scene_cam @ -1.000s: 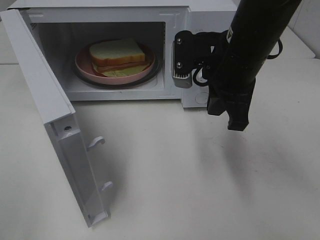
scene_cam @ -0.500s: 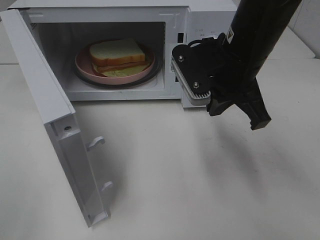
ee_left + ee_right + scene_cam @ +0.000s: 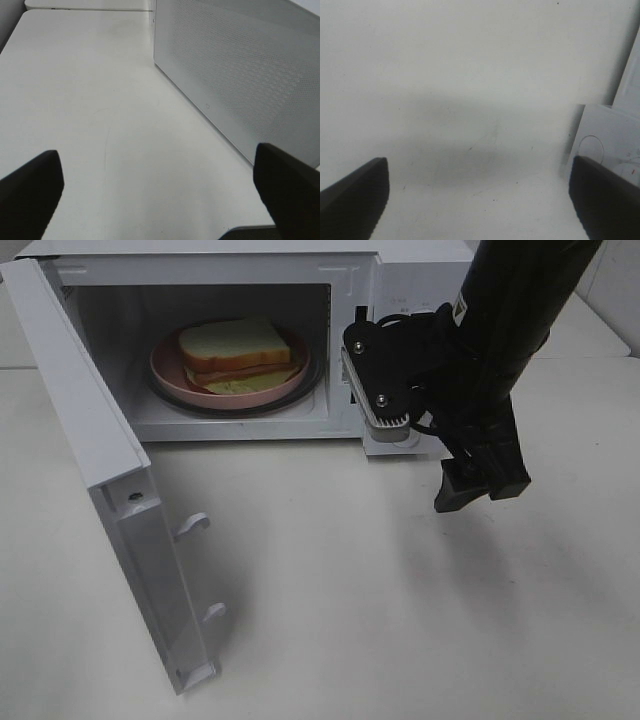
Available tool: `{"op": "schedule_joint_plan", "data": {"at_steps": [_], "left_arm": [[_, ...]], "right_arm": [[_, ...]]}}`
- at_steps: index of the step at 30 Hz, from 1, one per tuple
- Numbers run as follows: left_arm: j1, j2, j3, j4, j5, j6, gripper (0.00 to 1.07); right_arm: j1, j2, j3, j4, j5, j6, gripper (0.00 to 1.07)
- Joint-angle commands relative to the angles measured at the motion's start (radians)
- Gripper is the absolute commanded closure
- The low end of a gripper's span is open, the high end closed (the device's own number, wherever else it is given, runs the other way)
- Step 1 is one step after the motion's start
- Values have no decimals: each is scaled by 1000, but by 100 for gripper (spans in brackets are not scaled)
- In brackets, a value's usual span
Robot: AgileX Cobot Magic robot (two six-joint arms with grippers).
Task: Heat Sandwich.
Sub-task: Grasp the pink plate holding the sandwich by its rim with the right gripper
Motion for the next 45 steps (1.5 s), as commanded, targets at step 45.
{"op": "schedule_joint_plan", "data": {"at_steps": [45], "left_arm": [[2, -9, 3, -2, -5, -5, 9]], "right_arm": [[108, 215, -246, -20, -292, 16, 21]]}}
